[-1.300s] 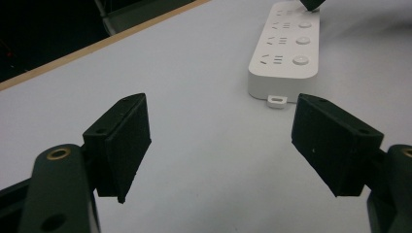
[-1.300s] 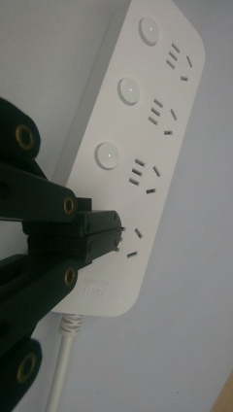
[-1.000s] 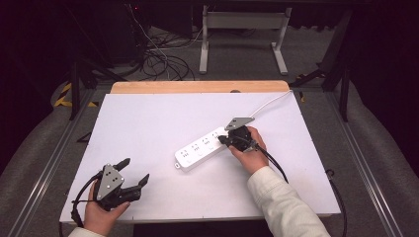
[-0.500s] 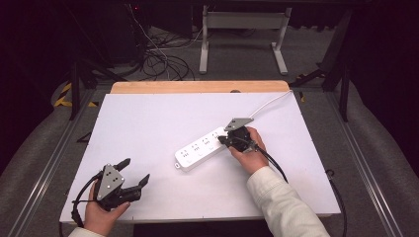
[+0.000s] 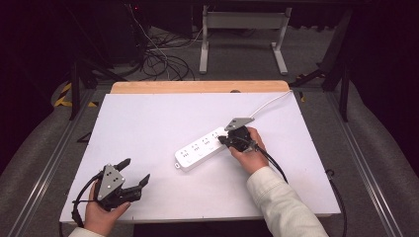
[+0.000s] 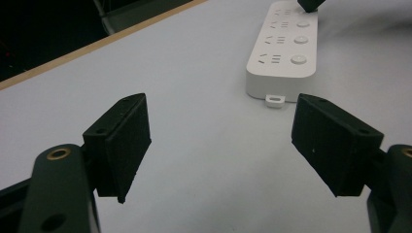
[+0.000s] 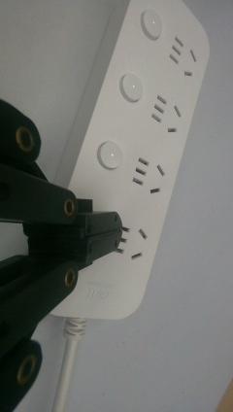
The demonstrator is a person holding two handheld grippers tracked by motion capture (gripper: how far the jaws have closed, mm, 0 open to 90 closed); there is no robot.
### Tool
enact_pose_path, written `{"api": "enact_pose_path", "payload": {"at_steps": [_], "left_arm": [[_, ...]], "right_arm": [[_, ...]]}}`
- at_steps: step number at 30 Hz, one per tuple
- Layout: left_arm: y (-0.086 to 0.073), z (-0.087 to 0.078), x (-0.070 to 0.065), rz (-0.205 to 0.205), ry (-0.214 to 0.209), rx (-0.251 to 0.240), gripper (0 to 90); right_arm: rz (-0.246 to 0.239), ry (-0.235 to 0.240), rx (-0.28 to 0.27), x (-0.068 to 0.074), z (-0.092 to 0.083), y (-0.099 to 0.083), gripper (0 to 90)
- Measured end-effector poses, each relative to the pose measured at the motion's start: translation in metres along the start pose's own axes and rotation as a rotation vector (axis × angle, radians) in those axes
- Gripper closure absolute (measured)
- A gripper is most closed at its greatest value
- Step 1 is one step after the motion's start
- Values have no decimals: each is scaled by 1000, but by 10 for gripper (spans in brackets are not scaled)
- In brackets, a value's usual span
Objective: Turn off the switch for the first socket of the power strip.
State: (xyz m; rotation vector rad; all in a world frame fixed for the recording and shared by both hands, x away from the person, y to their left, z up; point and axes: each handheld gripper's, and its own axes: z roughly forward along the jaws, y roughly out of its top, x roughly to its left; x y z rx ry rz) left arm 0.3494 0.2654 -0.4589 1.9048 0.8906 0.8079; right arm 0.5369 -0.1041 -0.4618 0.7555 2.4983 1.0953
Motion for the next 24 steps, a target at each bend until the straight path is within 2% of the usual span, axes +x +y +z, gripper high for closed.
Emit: {"api": "enact_pose_path", "payload": {"at_steps": [12, 15, 16, 18, 21, 24], "left_arm": [[0, 0, 0, 1, 0, 1, 220], [0, -1, 1, 1, 2, 0, 220], [0, 0, 1, -1, 1, 3, 220], [0, 0, 2, 1, 2, 3, 220], [-1, 0, 3, -4, 3, 3, 220], [0, 0, 2, 1, 5, 1, 220]], "right_arm": [[2, -6, 1, 1, 1, -1, 900], [-15, -11, 12, 2, 1, 1, 900], [-15, -13, -13, 2, -1, 3, 900], [-20, -20, -12, 1, -7, 7, 900], [-5, -10, -84, 0, -23, 16, 900], [-26, -9, -98, 2, -32, 23, 900]]}}
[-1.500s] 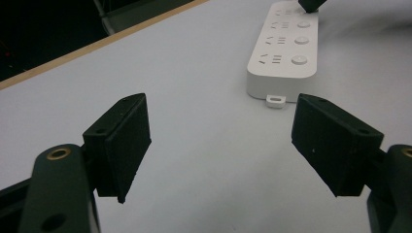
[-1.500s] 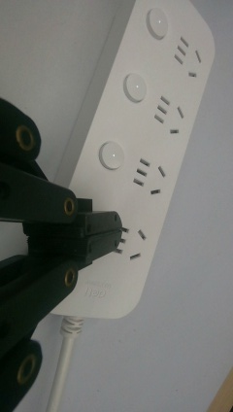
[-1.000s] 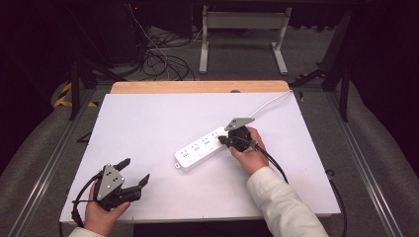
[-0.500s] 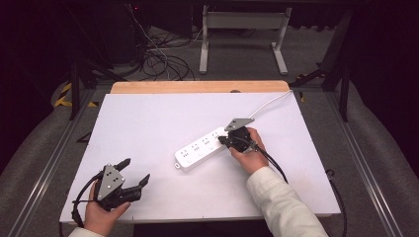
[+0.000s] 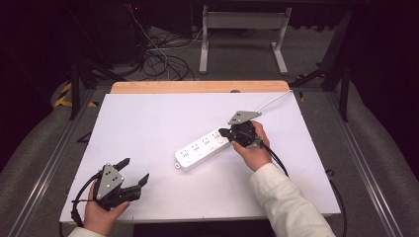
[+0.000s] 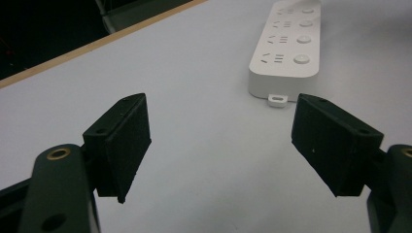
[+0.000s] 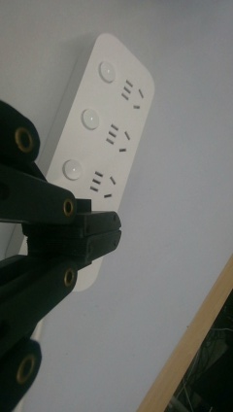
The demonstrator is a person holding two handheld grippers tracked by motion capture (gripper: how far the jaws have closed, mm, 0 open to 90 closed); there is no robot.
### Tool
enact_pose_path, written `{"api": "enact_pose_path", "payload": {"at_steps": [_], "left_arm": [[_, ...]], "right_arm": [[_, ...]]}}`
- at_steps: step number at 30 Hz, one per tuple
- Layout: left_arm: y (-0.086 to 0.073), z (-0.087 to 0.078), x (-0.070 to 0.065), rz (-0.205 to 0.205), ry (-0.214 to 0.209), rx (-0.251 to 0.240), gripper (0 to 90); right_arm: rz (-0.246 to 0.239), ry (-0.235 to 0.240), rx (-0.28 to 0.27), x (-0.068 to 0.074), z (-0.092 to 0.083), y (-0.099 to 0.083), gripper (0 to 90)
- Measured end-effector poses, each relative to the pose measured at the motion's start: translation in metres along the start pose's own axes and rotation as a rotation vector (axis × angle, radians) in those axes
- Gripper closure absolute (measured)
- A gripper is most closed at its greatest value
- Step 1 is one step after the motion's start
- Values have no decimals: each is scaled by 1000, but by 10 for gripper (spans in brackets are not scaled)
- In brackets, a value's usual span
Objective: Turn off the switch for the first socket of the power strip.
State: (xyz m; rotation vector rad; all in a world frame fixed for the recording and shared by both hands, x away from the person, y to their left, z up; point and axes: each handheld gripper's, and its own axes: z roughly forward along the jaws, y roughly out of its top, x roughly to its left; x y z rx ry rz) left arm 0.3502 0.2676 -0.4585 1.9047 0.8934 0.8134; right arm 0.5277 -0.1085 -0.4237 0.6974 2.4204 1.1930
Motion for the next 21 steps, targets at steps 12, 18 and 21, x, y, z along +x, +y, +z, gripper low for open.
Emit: {"api": "enact_pose_path", "payload": {"at_steps": [12, 18, 21], "left_arm": [[0, 0, 0, -3, 0, 1, 220], [0, 0, 0, -2, 1, 0, 220], [0, 0, 0, -6, -1, 1, 221]], "right_arm": [[-17, 6, -61, 9, -20, 13, 900], [2, 22, -99, 10, -25, 14, 792], [0, 25, -106, 10, -28, 15, 676]]}}
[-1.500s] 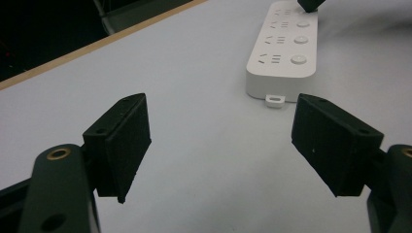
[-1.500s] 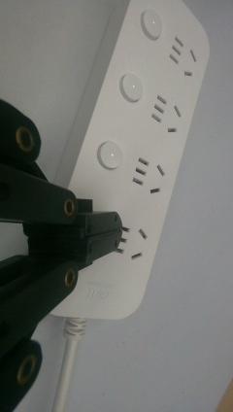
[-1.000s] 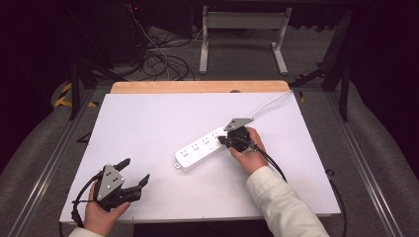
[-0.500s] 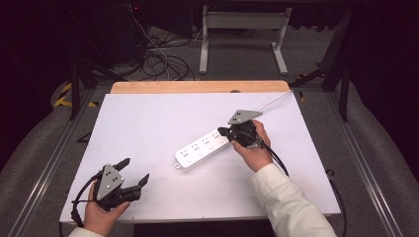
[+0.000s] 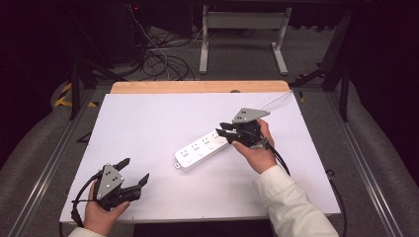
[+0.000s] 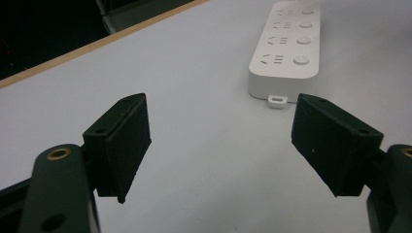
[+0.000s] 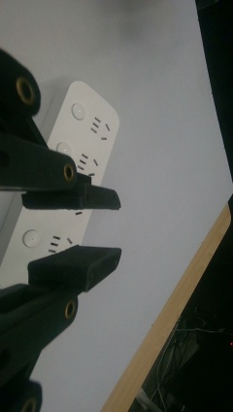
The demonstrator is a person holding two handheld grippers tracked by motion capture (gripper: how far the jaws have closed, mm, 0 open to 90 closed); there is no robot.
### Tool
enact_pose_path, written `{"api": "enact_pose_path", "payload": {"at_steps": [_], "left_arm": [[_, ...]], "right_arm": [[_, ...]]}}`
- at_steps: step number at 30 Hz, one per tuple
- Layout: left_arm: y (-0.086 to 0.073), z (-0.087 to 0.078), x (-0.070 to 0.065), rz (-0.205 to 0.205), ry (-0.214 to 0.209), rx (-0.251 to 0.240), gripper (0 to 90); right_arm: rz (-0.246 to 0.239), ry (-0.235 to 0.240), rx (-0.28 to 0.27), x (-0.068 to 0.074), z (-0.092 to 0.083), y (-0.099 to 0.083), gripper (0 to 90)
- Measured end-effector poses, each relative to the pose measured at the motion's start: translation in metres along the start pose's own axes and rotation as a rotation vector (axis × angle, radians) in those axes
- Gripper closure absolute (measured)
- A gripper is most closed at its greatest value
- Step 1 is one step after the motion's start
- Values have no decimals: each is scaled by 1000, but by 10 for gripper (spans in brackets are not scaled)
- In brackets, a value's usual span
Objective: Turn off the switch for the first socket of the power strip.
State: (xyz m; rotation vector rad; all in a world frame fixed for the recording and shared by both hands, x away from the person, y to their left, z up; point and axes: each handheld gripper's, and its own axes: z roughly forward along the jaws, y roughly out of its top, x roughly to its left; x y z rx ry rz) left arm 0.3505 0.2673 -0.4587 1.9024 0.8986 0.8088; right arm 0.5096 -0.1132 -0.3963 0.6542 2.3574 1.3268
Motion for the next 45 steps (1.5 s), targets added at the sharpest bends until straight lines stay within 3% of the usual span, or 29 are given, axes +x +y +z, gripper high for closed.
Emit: {"api": "enact_pose_path", "payload": {"at_steps": [1, 2, 7, 19, 28, 34, 38, 45], "left_arm": [[0, 0, 0, 0, 0, 0, 220], [0, 0, 0, -3, -2, 2, 220], [0, -1, 0, -6, -2, -1, 222], [0, -2, 0, -31, -15, -9, 225], [0, -3, 0, -37, -21, -22, 225], [1, -4, 1, -34, -36, -22, 226], [1, -5, 0, -45, -39, -33, 226], [2, -6, 0, -29, -41, -45, 225]], "right_arm": [[-1, -1, -3, 0, -1, 0, 676], [-1, -2, -7, 0, -3, 0, 594], [-1, 10, -28, 2, -15, 2, 426], [-3, 21, -24, 12, -49, -8, 249], [40, 17, -56, 11, -71, -30, 215], [64, -11, -80, 9, -90, -53, 214], [66, -5, -68, 8, -94, -64, 213], [98, -10, -79, 6, -101, -87, 195]]}}
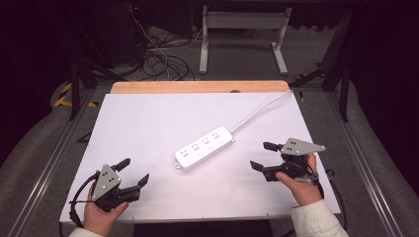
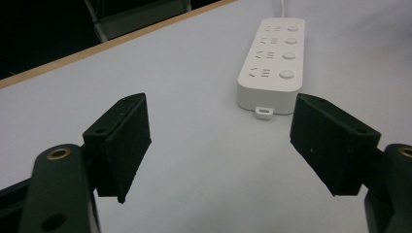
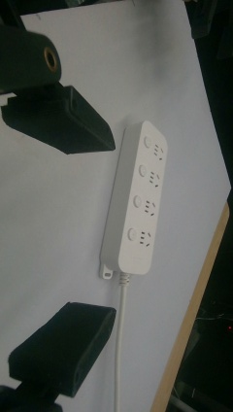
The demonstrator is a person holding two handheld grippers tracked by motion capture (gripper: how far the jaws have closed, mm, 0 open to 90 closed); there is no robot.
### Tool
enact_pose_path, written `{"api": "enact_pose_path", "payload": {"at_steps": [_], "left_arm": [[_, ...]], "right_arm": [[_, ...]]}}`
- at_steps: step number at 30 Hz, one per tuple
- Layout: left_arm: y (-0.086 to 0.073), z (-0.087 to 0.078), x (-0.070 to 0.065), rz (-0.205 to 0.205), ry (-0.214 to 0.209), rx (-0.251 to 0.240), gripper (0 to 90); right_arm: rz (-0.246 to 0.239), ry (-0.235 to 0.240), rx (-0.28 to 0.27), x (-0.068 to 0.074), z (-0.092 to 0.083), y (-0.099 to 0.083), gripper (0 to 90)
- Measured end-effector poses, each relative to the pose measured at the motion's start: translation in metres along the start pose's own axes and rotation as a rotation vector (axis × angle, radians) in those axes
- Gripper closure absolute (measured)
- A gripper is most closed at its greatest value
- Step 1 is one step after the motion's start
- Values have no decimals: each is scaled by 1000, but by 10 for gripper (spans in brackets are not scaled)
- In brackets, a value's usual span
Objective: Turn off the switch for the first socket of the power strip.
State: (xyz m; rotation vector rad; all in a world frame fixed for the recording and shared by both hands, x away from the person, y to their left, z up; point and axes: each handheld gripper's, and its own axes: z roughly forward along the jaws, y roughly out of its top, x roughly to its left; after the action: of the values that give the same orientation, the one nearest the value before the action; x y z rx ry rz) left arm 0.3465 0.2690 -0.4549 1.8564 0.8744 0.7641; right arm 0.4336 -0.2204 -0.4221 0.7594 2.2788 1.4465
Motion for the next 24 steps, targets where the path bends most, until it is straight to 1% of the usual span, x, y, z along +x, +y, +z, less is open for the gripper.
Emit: {"api": "enact_pose_path", "payload": {"at_steps": [2, 3, 4, 5, 6, 8, 9, 10, 12, 14, 15, 16, 18, 20, 21, 24], "left_arm": [[0, 0, 0, -1, 2, 0, 225], [0, 0, 0, 0, 2, -1, 225], [0, 0, 0, 1, 1, -2, 225], [0, -1, 0, 1, 0, -3, 225], [0, -1, 0, -6, -3, -5, 224], [0, -1, 0, -9, -4, -7, 224], [0, -1, 0, -1, -2, -10, 223], [1, -1, 0, -2, -2, -10, 222], [1, -2, 0, -2, -1, -9, 221], [0, -1, -1, -8, -2, -9, 220], [0, -1, -1, -7, -2, -8, 220], [1, -1, -1, -4, 0, -9, 219], [0, -1, -1, 1, 1, -5, 220], [1, -1, -1, 18, 8, 5, 220], [1, -1, -1, 16, 6, 10, 220], [1, -1, -2, 15, 4, 7, 220]], "right_arm": [[8, -7, 1, -1, -1, -6, 194], [17, -10, 11, -2, -2, -14, 192], [17, -10, 11, -2, -2, -14, 192], [24, -12, 18, -3, -1, -18, 190], [42, -15, 37, -4, -1, -25, 189], [48, -18, 44, -5, 0, -28, 189], [57, -17, 48, -6, 0, -31, 189], [66, -14, 52, -7, 0, -34, 189], [100, 2, 58, -8, 1, -39, 189], [115, 4, 67, -8, 2, -45, 189], [117, 2, 76, -8, 3, -47, 189], [106, -6, 93, -6, 4, -51, 185], [103, -9, 101, -6, 4, -52, 184], [90, -18, 123, -3, 6, -57, 182], [90, -18, 123, -3, 6, -57, 182], [87, -15, 146, 0, 8, -62, 182]]}}
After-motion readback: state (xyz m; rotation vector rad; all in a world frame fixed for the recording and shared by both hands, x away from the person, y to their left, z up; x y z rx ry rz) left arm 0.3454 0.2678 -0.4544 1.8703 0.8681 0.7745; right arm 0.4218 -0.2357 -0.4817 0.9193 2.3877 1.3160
